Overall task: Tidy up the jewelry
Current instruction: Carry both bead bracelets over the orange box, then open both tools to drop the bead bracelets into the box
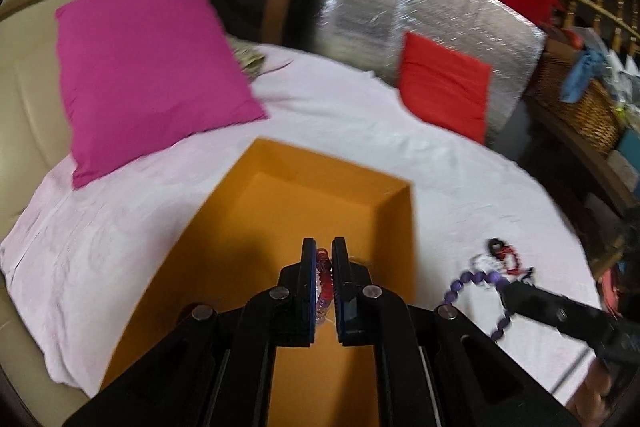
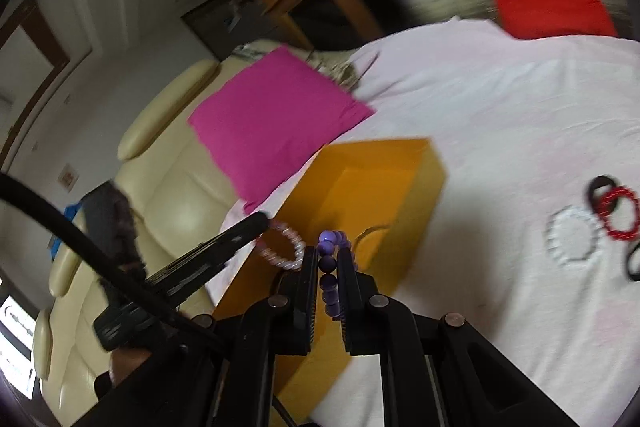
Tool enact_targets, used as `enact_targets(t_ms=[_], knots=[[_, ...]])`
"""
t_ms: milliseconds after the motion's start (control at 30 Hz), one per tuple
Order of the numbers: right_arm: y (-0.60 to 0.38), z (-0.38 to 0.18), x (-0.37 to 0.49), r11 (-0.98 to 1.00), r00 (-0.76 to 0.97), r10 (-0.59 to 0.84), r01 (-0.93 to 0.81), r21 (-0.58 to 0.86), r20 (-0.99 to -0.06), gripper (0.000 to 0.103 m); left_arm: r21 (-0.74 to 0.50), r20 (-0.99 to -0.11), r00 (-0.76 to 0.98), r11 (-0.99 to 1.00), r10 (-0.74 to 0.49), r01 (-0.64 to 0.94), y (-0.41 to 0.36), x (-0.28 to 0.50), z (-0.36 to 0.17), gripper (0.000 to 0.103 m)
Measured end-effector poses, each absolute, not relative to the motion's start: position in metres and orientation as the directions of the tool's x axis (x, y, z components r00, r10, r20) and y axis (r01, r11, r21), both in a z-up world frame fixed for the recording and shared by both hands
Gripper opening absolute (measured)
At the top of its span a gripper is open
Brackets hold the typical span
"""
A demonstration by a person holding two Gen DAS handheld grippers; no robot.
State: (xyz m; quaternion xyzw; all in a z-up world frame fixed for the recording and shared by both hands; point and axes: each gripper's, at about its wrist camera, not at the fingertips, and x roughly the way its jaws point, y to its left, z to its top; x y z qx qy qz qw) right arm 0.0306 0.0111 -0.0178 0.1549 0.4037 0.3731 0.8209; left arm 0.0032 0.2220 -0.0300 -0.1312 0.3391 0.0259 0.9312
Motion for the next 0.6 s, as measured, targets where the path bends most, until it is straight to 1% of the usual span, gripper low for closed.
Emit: enact_targets(t_ms=[267, 533, 600], knots=[[0.058, -0.044, 0.019, 0.638, 0.291, 0.757, -0.521, 0.567, -0.585, 0.010, -0.214, -0.707, 0.707, 0.955, -0.007, -0.204, 0.236, 0.013, -0.051, 0.008], [0.079, -0.068, 0.012, 0.644, 0.239, 0.734, -0.543, 0.539, -0.636, 0.010, -0.197, -0.733, 0.680, 0.952, 0.016, -0.235, 0.237, 0.015, -0.058, 0.008], [0.082, -0.071, 0.011, 0.638, 0.221, 0.734, -0.546, 0.542, -0.642, 0.014, -0.189, -0.739, 0.673, 0.950, 0.028, -0.248, 0.239, 0.016, -0.060, 0.008]])
